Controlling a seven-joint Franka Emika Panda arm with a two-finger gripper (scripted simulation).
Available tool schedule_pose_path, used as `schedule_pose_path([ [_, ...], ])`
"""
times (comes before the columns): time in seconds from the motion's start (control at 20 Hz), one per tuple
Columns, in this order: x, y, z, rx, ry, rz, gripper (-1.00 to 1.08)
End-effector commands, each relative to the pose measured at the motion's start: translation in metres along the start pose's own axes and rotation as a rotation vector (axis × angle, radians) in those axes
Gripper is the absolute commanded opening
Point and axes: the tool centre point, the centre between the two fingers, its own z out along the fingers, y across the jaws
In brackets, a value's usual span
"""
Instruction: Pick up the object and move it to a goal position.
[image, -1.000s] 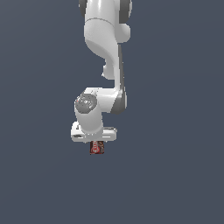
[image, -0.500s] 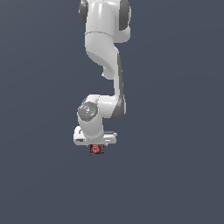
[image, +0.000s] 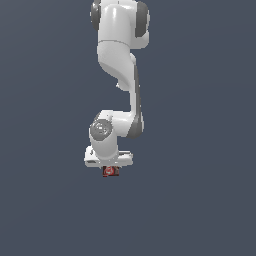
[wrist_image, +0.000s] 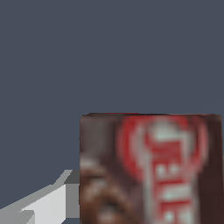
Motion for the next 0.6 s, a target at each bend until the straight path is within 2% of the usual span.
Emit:
schedule_pose_path([
  [0.0,0.0001,-0.0001,0.0000,0.000,0.000,0.000,-1.00],
  [0.55,-0.0030,-0.0034,-0.0063,0.000,0.000,0.000,-1.00],
])
